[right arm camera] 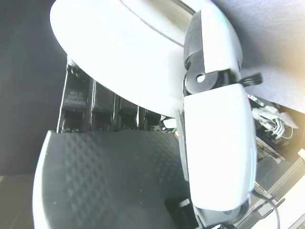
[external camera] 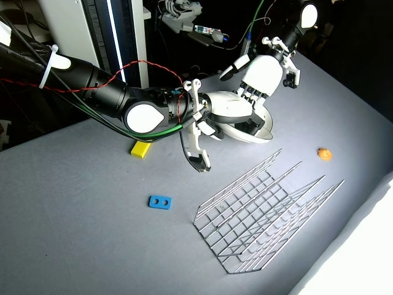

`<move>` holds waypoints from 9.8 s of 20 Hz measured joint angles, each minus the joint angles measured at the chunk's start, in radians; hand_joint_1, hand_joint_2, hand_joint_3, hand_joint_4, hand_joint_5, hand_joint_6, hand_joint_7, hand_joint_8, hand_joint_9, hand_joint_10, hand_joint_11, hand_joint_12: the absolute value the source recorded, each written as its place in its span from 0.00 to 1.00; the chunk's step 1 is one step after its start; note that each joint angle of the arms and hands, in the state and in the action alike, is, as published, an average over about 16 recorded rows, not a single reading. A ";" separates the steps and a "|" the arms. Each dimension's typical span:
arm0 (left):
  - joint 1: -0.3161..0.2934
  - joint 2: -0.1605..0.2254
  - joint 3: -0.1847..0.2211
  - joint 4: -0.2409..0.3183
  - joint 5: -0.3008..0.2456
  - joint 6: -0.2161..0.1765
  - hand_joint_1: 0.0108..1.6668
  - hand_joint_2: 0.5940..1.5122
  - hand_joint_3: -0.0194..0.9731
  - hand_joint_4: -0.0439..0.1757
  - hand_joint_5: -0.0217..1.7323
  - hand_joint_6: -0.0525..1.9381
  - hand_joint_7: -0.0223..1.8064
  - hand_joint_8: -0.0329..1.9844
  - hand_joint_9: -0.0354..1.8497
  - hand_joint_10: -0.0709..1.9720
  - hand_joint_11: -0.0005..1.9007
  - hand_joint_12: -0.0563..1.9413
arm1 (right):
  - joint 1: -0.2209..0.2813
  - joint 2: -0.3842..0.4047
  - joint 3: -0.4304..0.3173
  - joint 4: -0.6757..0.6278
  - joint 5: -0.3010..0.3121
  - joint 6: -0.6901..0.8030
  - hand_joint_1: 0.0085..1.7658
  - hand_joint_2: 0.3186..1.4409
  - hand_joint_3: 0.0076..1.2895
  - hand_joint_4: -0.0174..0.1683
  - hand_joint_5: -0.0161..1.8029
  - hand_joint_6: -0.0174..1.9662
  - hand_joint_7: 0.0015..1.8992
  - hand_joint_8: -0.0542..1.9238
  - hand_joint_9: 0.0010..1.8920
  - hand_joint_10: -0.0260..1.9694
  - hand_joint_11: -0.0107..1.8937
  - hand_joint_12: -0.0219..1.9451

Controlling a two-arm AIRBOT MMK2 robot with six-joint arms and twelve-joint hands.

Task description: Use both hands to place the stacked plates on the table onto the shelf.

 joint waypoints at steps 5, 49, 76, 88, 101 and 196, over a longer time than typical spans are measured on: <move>-0.061 0.034 0.037 0.015 -0.013 -0.001 0.00 0.59 0.03 0.20 0.12 0.03 0.10 0.02 0.09 0.04 0.01 0.09 | 0.000 0.011 -0.011 0.001 0.008 0.023 0.64 0.63 0.00 0.23 0.41 0.46 0.40 0.59 0.37 0.59 0.26 0.85; -0.258 0.117 0.250 0.291 -0.284 -0.005 0.01 0.58 0.03 0.21 0.09 0.03 0.07 0.02 0.06 0.04 0.01 0.03 | 0.403 0.267 0.055 0.009 -0.216 1.054 0.65 0.71 0.00 0.12 0.42 0.66 0.43 0.69 0.36 0.63 0.23 0.88; -0.130 0.106 0.181 0.283 -0.247 -0.005 0.01 0.59 0.03 0.21 0.09 0.03 0.07 0.02 0.05 0.04 0.01 0.04 | 0.267 0.079 0.312 0.031 -0.280 1.057 0.63 0.75 0.00 0.10 0.39 0.57 0.40 0.58 0.33 0.59 0.20 0.85; 0.000 0.061 0.157 0.201 -0.120 -0.003 0.01 0.60 0.03 0.21 0.08 0.03 0.07 0.02 0.05 0.04 0.01 0.04 | 0.260 0.087 0.300 0.036 -0.236 1.037 0.58 0.71 0.00 0.05 0.26 0.33 0.30 0.30 0.22 0.48 0.08 0.78; 0.109 0.008 0.183 0.098 -0.042 -0.004 0.01 0.60 0.03 0.20 0.09 0.03 0.07 0.02 0.04 0.03 0.02 0.04 | 0.228 0.197 0.092 0.058 0.064 0.650 0.56 0.61 0.00 0.09 0.14 0.08 0.15 0.08 0.08 0.20 0.01 0.43; -0.424 0.131 0.266 0.382 -0.426 -0.144 0.01 0.59 0.03 0.22 0.14 0.03 0.13 0.02 0.11 0.04 0.01 0.13 | 0.289 0.350 -0.037 -0.028 -0.087 0.981 0.67 0.63 0.00 0.19 0.49 0.57 0.51 0.54 0.46 0.44 0.29 0.75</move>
